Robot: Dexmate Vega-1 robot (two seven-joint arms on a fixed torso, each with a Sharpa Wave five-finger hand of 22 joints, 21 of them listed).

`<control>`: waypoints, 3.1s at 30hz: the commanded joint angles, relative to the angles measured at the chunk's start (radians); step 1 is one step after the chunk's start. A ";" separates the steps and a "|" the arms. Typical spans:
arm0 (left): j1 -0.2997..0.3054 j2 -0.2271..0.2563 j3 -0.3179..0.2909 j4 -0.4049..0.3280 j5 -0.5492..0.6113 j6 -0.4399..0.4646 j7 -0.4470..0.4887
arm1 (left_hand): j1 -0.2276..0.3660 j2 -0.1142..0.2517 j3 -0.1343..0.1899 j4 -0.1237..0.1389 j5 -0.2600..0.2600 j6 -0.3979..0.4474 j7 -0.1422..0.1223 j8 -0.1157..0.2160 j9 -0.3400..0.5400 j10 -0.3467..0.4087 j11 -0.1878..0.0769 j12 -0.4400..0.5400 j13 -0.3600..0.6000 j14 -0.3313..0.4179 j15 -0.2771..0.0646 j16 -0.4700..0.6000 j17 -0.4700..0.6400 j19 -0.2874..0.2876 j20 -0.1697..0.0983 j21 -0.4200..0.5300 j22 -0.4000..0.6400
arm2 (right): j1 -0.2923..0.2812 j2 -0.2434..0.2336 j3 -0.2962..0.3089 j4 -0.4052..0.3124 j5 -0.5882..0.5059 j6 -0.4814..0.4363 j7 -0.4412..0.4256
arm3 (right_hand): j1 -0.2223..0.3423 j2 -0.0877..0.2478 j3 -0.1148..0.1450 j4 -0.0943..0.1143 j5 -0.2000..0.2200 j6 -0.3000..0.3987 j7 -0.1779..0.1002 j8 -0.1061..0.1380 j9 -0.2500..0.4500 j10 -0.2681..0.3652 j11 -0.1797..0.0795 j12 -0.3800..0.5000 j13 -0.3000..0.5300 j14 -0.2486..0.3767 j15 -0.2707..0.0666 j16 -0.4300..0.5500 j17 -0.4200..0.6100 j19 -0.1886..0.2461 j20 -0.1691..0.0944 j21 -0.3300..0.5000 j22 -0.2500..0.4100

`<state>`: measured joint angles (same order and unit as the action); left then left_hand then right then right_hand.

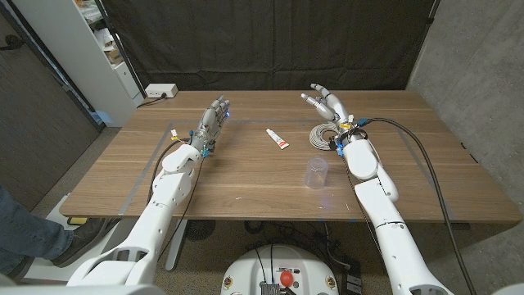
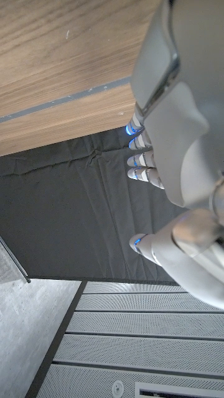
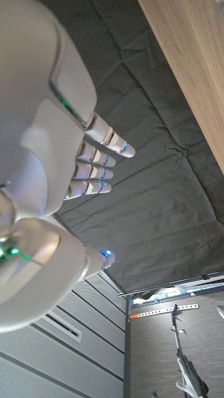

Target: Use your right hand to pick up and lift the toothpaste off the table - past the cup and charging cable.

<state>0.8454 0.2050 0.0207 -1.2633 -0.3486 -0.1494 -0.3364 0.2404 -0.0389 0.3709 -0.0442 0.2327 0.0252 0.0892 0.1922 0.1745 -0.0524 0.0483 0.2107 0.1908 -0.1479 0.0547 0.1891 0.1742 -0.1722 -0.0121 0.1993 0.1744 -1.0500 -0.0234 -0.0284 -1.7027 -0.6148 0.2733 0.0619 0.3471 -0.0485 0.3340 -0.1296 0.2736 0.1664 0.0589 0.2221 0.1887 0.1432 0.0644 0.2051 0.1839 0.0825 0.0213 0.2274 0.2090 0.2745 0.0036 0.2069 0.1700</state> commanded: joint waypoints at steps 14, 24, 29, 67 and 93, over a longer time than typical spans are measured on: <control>0.022 0.012 0.006 -0.028 -0.002 0.008 0.004 | 0.000 0.010 0.003 -0.010 -0.005 0.001 0.005 -0.003 0.003 -0.011 0.002 -0.002 0.001 -0.013 0.002 -0.005 0.005 -0.021 0.014 -0.002 0.006 | -0.016 -0.043 -0.060 -0.094 -0.144 -0.092 0.007 | 0.025 0.006 0.003 -0.007 -0.006 0.002 0.002 -0.004 0.002 -0.009 -0.002 -0.004 0.005 0.009 0.001 0.003 0.004 0.007 0.004 -0.001 0.003; 0.021 0.017 0.009 -0.033 0.004 0.006 0.006 | 0.000 0.012 0.002 -0.012 -0.007 -0.002 0.004 -0.005 0.003 -0.017 0.000 -0.005 0.001 -0.016 0.002 -0.006 0.005 -0.025 0.017 -0.004 0.006 | -0.028 -0.036 -0.092 -0.136 -0.225 -0.161 -0.020 | 0.035 0.010 0.003 -0.009 -0.008 0.011 0.010 -0.004 0.003 0.010 0.001 0.001 0.005 0.033 0.002 0.012 0.006 0.015 0.006 -0.001 0.003; 0.022 0.015 0.009 -0.032 0.002 0.001 0.007 | 0.001 0.012 0.002 -0.013 -0.008 -0.004 0.004 -0.006 0.003 -0.020 0.001 -0.006 0.000 -0.018 0.002 -0.006 0.005 -0.027 0.019 -0.004 0.006 | -0.030 -0.037 -0.102 -0.151 -0.235 -0.186 -0.007 | 0.043 0.017 0.004 -0.010 -0.011 0.024 0.014 -0.001 0.003 0.026 0.007 0.005 0.005 0.044 0.001 0.017 0.009 0.025 0.007 0.001 0.003; 0.046 0.007 0.021 -0.073 0.010 0.002 0.036 | 0.001 0.017 0.000 -0.018 -0.013 -0.002 0.000 -0.005 0.003 -0.016 -0.002 -0.004 0.000 -0.017 0.004 -0.004 0.005 -0.027 0.019 -0.002 0.006 | -0.016 -0.082 -0.223 -0.170 -0.447 -0.305 -0.042 | 0.107 0.031 0.010 -0.027 -0.029 0.092 0.025 0.008 0.003 0.121 0.015 0.024 0.009 0.107 0.004 0.038 0.017 0.081 0.019 0.008 0.004; 0.067 0.026 0.015 -0.105 0.007 0.010 0.051 | 0.002 0.020 -0.001 -0.021 -0.016 -0.004 -0.002 -0.006 0.003 -0.017 -0.001 -0.004 0.000 -0.017 0.002 -0.004 0.005 -0.030 0.023 -0.003 0.006 | -0.006 -0.054 -0.311 -0.144 -0.570 -0.411 -0.094 | 0.156 0.006 0.004 -0.033 -0.032 0.155 0.036 0.018 0.004 0.190 0.020 0.033 0.011 0.179 0.009 0.062 0.023 0.143 0.034 0.018 0.005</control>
<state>0.9061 0.2219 0.0395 -1.3569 -0.3435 -0.1462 -0.2951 0.2414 -0.0298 0.3694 -0.0622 0.2177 0.0231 0.0873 0.1886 0.1745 -0.0599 0.0482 0.2069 0.1911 -0.1567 0.0533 0.1835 0.1742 -0.1776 0.0038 0.1954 0.1791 -1.0634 -0.0869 -0.3103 -1.8647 -1.1489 -0.1004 -0.0231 0.4920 -0.0460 0.3412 -0.1643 0.2430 0.3152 0.0959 0.2332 0.1881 0.3251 0.0855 0.2361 0.1934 0.2522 0.0302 0.2856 0.2296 0.4106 0.0353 0.2186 0.1698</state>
